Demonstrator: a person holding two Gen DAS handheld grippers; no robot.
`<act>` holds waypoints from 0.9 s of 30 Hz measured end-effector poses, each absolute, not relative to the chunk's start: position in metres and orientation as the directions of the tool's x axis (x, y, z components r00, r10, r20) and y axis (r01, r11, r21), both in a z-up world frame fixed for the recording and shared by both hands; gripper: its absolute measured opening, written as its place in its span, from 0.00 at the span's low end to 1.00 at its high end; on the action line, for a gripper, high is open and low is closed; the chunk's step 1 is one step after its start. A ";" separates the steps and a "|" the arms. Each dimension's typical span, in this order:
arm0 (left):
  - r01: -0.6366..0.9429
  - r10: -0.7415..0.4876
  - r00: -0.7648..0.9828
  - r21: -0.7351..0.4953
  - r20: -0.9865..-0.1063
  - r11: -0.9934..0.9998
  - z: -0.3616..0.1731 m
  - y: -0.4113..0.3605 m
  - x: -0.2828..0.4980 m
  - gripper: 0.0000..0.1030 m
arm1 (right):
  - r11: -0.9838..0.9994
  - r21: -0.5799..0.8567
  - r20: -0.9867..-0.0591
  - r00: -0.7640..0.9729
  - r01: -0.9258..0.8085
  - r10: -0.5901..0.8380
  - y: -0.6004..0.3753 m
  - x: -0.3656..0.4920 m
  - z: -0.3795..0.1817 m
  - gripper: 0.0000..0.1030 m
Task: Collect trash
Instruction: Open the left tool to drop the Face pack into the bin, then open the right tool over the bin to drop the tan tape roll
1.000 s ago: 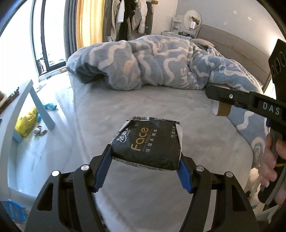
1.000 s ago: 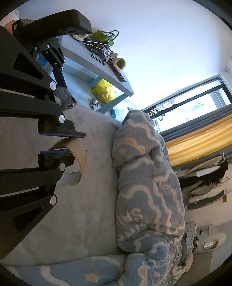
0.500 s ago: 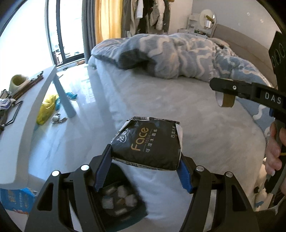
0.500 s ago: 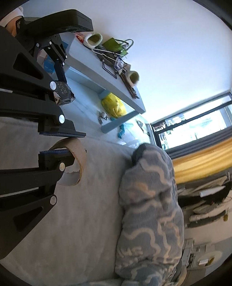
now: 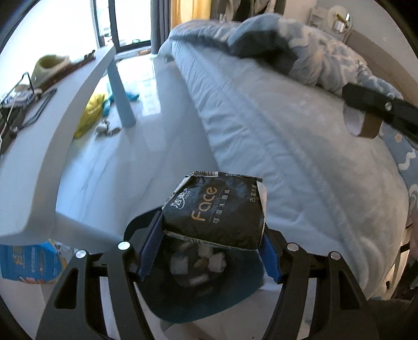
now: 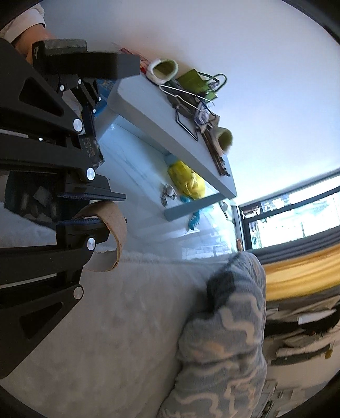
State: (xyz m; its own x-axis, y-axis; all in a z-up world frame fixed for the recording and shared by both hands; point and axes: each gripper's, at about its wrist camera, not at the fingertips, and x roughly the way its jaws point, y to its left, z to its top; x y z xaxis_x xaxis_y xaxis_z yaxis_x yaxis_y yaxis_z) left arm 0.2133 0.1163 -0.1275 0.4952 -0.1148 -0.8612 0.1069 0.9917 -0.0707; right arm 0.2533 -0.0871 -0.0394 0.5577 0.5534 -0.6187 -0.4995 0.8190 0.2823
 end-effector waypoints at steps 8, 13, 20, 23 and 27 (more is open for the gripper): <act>0.136 -0.071 0.389 -0.019 -0.918 0.990 -0.161 0.133 0.202 0.71 | 0.801 0.279 -0.663 0.497 -0.530 0.560 -0.041 0.256 -0.060 0.12; 0.164 -0.065 0.330 -0.011 -0.942 0.986 -0.171 0.142 0.193 0.76 | 0.797 0.285 -0.696 0.456 -0.533 0.554 -0.022 0.259 -0.077 0.12; 0.146 -0.075 0.347 -0.025 -0.935 0.989 -0.163 0.158 0.184 0.76 | 0.795 0.267 -0.747 0.404 -0.544 0.527 0.004 0.259 -0.100 0.12; 0.127 -0.078 0.378 -0.032 -0.923 0.991 -0.153 0.165 0.184 0.76 | 0.796 0.259 -0.776 0.373 -0.546 0.509 0.014 0.260 -0.114 0.12; 0.090 -0.090 0.397 -0.059 -0.913 0.994 -0.145 0.175 0.184 0.71 | 0.801 0.245 -0.817 0.328 -0.546 0.474 0.024 0.262 -0.134 0.12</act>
State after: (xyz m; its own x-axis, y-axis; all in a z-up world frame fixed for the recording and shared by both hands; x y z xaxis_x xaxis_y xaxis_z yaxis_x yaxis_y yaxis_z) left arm 0.1839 0.1748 -0.1448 0.3971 -0.0903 -0.9133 0.0903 0.9942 -0.0591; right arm 0.2616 0.0235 -0.1340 0.3281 0.4736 -0.8174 -0.5459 0.8012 0.2451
